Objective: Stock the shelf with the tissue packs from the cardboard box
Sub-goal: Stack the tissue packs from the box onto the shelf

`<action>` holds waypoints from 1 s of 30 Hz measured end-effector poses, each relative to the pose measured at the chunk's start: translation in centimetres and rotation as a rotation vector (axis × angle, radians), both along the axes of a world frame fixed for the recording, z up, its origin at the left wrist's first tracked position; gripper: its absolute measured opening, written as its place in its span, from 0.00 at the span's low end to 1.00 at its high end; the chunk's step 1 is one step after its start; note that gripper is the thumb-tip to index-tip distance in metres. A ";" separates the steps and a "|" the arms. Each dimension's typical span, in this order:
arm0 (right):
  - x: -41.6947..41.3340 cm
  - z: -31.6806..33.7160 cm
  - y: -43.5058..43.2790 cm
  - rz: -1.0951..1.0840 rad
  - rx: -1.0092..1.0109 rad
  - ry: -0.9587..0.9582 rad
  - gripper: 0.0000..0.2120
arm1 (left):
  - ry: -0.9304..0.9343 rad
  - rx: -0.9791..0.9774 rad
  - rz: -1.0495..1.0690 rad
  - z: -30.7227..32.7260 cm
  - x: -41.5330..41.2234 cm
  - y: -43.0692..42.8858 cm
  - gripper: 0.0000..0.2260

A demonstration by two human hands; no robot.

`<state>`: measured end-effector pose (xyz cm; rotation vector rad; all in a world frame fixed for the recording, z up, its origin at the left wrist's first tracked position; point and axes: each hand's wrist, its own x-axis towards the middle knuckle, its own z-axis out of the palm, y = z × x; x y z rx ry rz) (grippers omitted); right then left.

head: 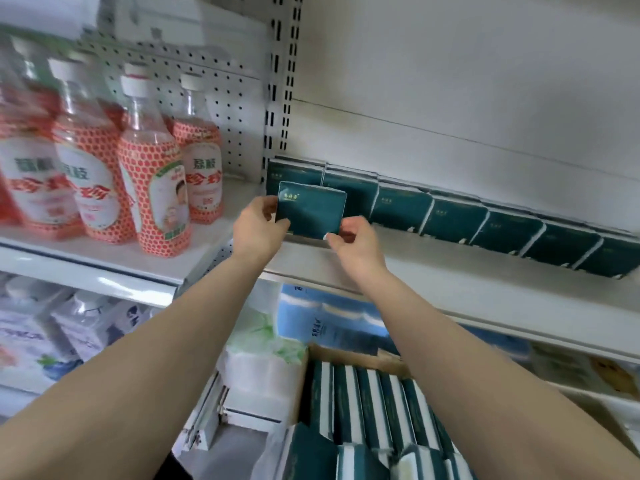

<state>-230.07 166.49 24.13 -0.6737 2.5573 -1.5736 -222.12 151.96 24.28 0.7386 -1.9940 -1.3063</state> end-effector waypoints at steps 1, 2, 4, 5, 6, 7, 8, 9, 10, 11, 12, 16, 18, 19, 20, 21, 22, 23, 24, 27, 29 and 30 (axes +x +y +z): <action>-0.4 -0.2 -0.7 0.006 0.001 0.000 0.13 | -0.007 -0.017 0.008 -0.3 -0.4 -0.6 0.19; -0.6 -0.4 -1.3 0.012 0.002 0.006 0.15 | -0.018 -0.029 0.014 -0.5 -0.6 -1.1 0.19; -1.2 -0.9 -2.4 0.024 0.000 0.019 0.16 | -0.024 -0.033 0.025 -1.1 -1.3 -2.0 0.20; -1.5 -1.2 -3.0 0.029 0.002 0.023 0.15 | -0.018 -0.028 0.022 -1.3 -1.6 -2.4 0.20; -1.7 -1.4 -3.4 0.037 0.008 0.028 0.15 | -0.014 -0.023 0.014 -1.5 -1.8 -2.8 0.20; -2.0 -1.6 -3.8 0.044 0.018 0.031 0.15 | -0.010 -0.023 0.007 -1.7 -2.0 -3.1 0.21; -2.2 -1.6 -4.0 0.053 0.032 0.034 0.16 | -0.011 -0.029 0.003 -1.7 -2.2 -3.3 0.21; -2.4 -1.7 -4.3 0.061 0.046 0.038 0.17 | -0.012 -0.037 0.001 -1.8 -2.4 -3.6 0.21; -2.6 -1.7 -4.6 0.072 0.066 0.046 0.19 | -0.019 -0.049 0.001 -1.7 -2.6 -3.8 0.21; -2.7 -1.6 -4.8 0.082 0.087 0.055 0.20 | -0.025 -0.063 0.001 -1.8 -2.8 -4.0 0.20; -2.8 -1.6 -4.9 0.094 0.108 0.068 0.20 | -0.031 -0.076 0.000 -1.7 -2.9 -4.1 0.20; -3.0 -1.4 -5.6 0.101 0.113 0.080 0.14 | -0.075 -0.102 -0.014 -2.0 -3.3 -4.4 0.20; -3.1 -1.4 -5.9 0.104 0.104 0.075 0.12 | -0.089 -0.111 -0.016 -2.1 -3.4 -4.5 0.20; -3.1 -1.3 -5.9 0.104 0.110 0.074 0.13 | -0.093 -0.114 -0.017 -2.1 -3.5 -4.6 0.20; -3.1 -1.2 -5.9 0.104 0.122 0.073 0.14 | -0.101 -0.119 -0.016 -2.1 -3.5 -4.6 0.19; -3.1 -1.2 -5.9 0.104 0.132 0.072 0.15 | -0.108 -0.125 -0.011 -2.1 -3.5 -4.7 0.19; -3.1 -1.1 -5.9 0.106 0.139 0.066 0.16 | -0.115 -0.130 -0.007 -2.1 -3.5 -4.7 0.19; -3.1 -1.1 -5.9 0.107 0.143 0.056 0.18 | -0.118 -0.132 -0.005 -2.1 -3.5 -4.7 0.19; -3.1 -1.1 -5.9 0.107 0.146 0.048 0.20 | -0.118 -0.132 -0.005 -2.0 -3.4 -4.6 0.19; -3.3 -1.2 -5.9 0.098 0.159 0.034 0.25 | -0.113 -0.133 -0.021 -2.0 -3.3 -4.4 0.19; -3.4 -1.2 -5.9 0.103 0.173 0.028 0.26 | -0.112 -0.133 -0.031 -1.9 -3.2 -4.4 0.19; -3.4 -1.1 -5.8 0.108 0.179 0.022 0.26 | -0.117 -0.133 -0.035 -1.9 -3.1 -4.4 0.19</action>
